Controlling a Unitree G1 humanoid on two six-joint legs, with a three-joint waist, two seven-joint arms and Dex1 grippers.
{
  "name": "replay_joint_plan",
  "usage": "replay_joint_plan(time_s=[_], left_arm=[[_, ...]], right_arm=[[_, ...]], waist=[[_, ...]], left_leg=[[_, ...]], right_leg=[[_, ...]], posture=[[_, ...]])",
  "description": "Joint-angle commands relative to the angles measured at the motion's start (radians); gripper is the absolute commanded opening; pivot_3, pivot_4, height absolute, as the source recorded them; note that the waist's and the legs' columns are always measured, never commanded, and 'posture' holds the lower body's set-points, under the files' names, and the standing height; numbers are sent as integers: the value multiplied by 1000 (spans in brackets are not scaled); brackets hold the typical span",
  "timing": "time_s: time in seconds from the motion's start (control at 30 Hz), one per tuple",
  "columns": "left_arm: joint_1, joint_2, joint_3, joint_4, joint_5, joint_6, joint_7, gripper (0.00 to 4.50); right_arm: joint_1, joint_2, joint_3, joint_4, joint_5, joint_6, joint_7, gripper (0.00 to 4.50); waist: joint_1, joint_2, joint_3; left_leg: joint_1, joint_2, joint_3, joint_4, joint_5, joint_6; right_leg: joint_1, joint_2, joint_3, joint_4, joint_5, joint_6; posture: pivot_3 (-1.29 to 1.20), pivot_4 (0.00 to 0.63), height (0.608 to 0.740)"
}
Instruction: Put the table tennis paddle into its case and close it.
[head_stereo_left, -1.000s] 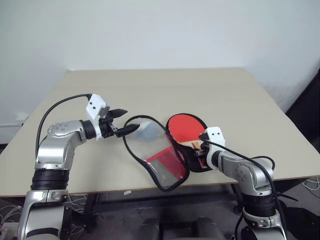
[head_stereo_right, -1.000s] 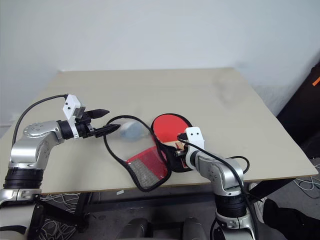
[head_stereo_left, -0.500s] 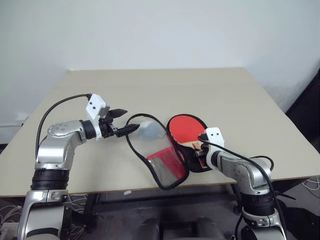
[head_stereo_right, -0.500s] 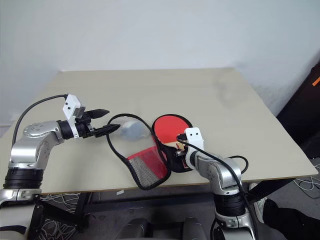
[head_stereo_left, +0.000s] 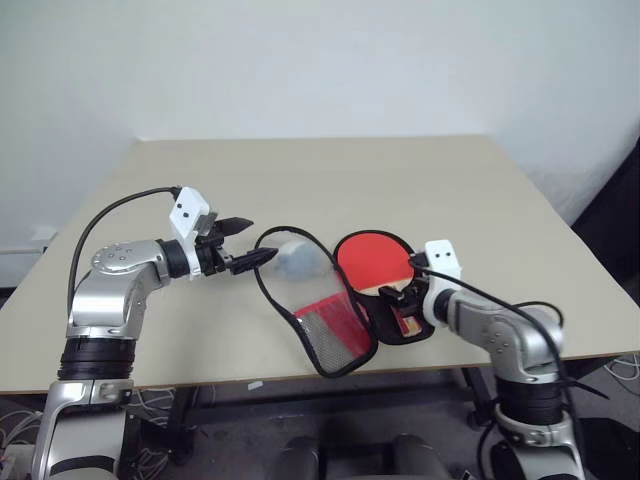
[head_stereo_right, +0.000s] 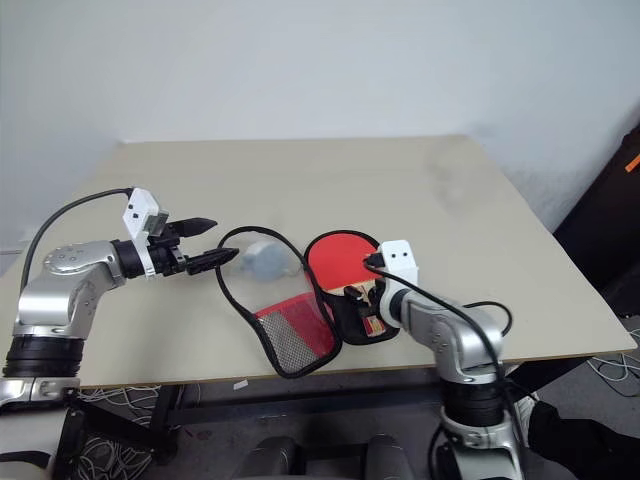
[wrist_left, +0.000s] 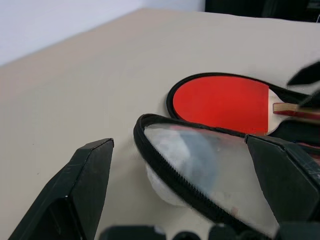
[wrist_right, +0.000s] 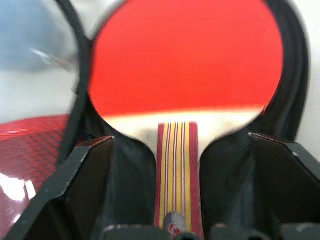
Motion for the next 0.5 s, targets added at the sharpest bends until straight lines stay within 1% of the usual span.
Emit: replay_joint_plan(time_s=[0.03,0.17,0.23,0.33,0.5], left_arm=[[-16,41,48,-18,-20,-20,-27,4500],[17,104,78,4,-25,-35,-88,4500],[29,135,83,48,-1,-60,-100,4500],[24,143,72,109,32,-101,-83,4500],[38,63,5,114,96,-137,-2,4500]], right_arm=[[-3,-106,-60,-94,85,-75,144,4492],[19,-326,-127,-42,100,-188,306,4492],[4,-384,-153,15,97,-228,330,4492],[-22,-419,-176,79,95,-274,334,4492],[-43,-405,-178,86,104,-285,302,4492]], waist=[[0,0,0],[0,0,0],[0,0,0],[0,0,0],[5,-1,0]], left_leg=[[0,0,0,0,0,0],[1,0,0,0,0,0],[0,0,2,0,0,0],[1,1,2,0,0,0],[0,-1,1,0,0,0]], right_leg=[[0,0,0,0,0,1],[1,0,-1,-1,-1,1],[0,-1,0,-1,-1,1],[0,-1,-1,-1,-1,1],[1,-3,-1,-2,-1,1]], posture=[[0,0,740],[0,0,740],[0,0,740],[0,0,740],[0,0,740]])
